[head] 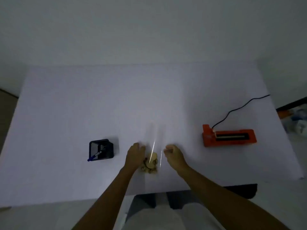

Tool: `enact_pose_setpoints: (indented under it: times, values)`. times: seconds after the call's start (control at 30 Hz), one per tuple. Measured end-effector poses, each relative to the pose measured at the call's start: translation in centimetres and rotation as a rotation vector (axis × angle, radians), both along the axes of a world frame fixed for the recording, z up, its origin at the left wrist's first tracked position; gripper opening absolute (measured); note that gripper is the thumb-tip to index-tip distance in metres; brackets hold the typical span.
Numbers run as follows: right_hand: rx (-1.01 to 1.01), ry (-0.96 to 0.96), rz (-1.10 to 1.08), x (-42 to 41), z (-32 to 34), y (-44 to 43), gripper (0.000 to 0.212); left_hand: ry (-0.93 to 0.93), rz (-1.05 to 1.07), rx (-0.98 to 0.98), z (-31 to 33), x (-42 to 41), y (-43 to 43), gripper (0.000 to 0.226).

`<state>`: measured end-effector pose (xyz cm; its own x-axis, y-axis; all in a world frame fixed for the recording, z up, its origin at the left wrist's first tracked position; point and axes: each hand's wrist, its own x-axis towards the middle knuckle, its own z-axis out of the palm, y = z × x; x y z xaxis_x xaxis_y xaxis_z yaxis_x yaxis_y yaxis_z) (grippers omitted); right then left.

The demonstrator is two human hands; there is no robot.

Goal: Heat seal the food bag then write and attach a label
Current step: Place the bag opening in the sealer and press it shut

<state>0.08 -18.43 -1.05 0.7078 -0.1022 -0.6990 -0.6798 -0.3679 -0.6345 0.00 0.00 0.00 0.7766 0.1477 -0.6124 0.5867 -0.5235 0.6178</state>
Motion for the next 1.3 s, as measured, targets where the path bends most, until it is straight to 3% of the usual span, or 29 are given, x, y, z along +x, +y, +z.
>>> enact_pose_setpoints:
  times: [0.37,0.57,0.77,1.03,1.3]
  values:
    - [0.100,0.021,-0.035,-0.3,-0.6,1.2,0.023,-0.102,-0.012,-0.063,-0.4,-1.1,1.1,0.022]
    - [0.133,-0.193,0.005,-1.2,1.6,0.3,0.011,-0.262,-0.011,-0.145,0.9,-2.5,1.9,0.017]
    - [0.152,-0.421,0.023,-2.6,4.5,-0.2,0.027,-0.450,-0.031,-0.221,3.2,-4.2,2.3,0.011]
    - [0.081,-0.387,0.038,-3.4,2.2,-0.2,0.032,-0.387,-0.069,-0.188,0.3,-5.2,2.2,0.019]
    - [0.051,-0.499,0.020,-3.4,2.3,0.1,0.016,-0.456,-0.051,-0.180,0.1,-4.6,1.5,0.016]
